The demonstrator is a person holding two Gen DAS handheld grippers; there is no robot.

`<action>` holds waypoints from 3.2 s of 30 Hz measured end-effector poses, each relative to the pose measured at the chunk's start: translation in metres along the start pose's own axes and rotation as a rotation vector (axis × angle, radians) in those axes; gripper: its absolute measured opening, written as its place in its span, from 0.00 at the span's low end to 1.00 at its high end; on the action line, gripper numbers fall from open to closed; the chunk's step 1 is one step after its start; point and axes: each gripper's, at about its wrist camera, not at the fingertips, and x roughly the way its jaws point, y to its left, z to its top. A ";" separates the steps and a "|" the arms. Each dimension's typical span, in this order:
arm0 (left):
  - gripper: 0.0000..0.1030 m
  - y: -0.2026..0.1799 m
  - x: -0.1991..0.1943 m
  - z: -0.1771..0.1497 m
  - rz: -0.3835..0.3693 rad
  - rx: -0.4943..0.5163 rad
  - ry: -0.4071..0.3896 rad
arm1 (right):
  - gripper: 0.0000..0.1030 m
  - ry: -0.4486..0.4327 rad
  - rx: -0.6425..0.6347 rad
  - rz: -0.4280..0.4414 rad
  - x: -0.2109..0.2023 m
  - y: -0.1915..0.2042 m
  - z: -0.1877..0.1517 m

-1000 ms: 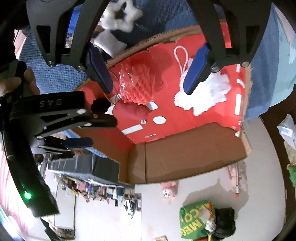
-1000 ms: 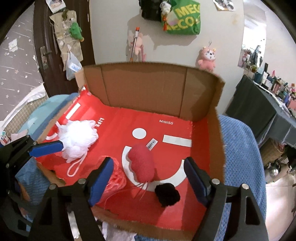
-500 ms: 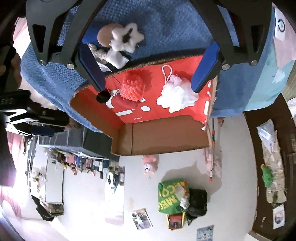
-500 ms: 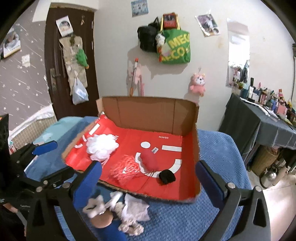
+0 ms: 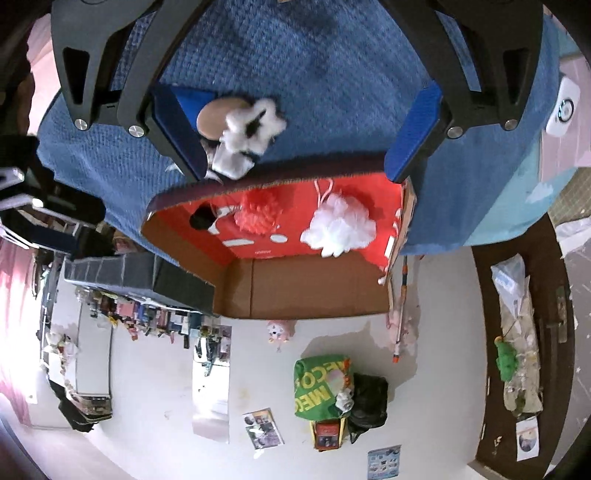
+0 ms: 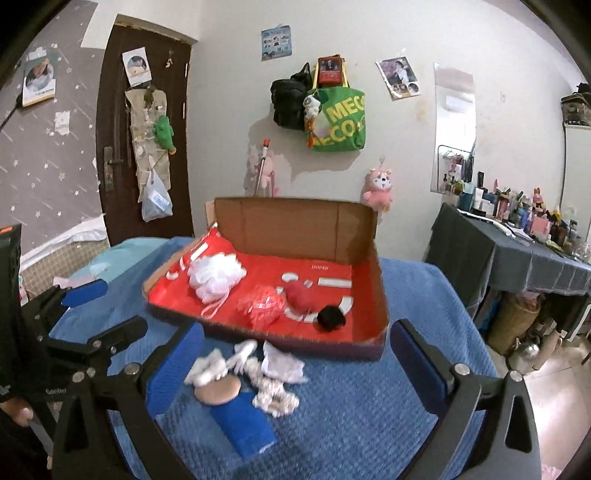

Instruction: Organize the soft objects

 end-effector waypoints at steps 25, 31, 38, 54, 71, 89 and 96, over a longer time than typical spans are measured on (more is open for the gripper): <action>0.95 -0.009 0.033 -0.078 0.029 -0.031 0.142 | 1.00 0.124 0.225 -0.029 0.038 -0.038 -0.110; 0.95 -0.010 0.034 -0.078 0.031 -0.025 0.142 | 1.00 0.130 0.238 -0.035 0.040 -0.043 -0.111; 0.95 -0.010 0.036 -0.077 0.029 -0.028 0.148 | 1.00 0.133 0.236 -0.040 0.041 -0.043 -0.113; 0.95 -0.005 0.037 -0.069 -0.004 -0.039 0.180 | 1.00 0.145 0.204 -0.038 0.047 -0.036 -0.104; 0.95 0.005 0.070 -0.026 -0.126 -0.034 0.272 | 1.00 0.210 0.177 0.034 0.074 -0.034 -0.059; 0.95 -0.009 0.115 -0.021 -0.199 0.010 0.418 | 0.99 0.370 0.218 0.148 0.131 -0.042 -0.044; 0.89 -0.009 0.123 -0.026 -0.250 -0.017 0.445 | 0.74 0.417 0.203 0.202 0.147 -0.033 -0.046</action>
